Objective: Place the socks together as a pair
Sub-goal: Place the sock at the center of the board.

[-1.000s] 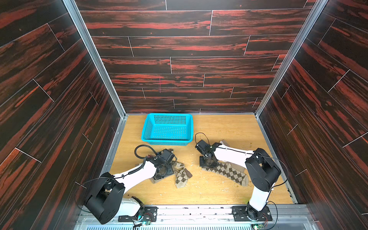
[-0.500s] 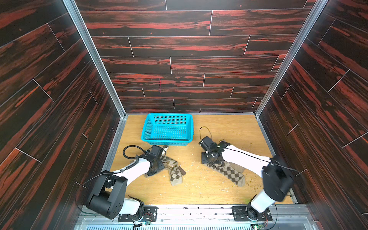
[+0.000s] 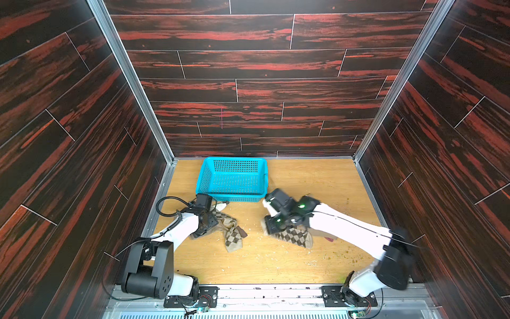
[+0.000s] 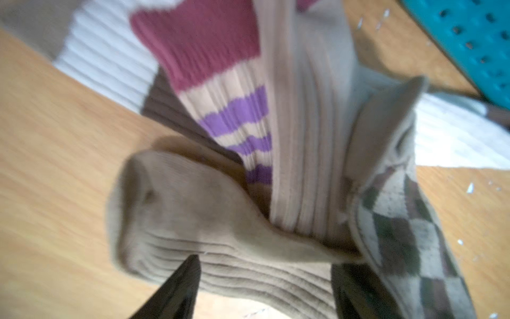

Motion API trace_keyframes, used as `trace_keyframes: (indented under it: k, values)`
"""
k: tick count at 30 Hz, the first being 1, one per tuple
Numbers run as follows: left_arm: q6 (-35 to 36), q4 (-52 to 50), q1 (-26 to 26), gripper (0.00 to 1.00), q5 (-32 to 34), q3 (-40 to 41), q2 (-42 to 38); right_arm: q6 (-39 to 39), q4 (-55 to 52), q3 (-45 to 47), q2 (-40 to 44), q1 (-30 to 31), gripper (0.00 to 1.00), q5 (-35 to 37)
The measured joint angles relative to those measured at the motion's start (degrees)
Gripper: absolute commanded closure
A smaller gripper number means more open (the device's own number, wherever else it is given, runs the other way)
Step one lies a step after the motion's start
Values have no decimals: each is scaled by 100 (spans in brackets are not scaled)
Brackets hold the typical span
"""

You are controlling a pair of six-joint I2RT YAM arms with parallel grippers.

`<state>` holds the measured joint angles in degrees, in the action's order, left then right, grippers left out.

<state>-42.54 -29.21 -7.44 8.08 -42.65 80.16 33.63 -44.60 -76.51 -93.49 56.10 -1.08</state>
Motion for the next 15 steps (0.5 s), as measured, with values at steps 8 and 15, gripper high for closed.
trace_keyframes:
  k: [8, 15]
  values:
    - [52, -732, 76, 1, 170, -13, -1027, 393, 380, -44, -981, 219, 60, -581]
    - [-37, -1397, 52, 0, -33, -262, -2020, 529, 369, 337, -236, 0, 41, -748]
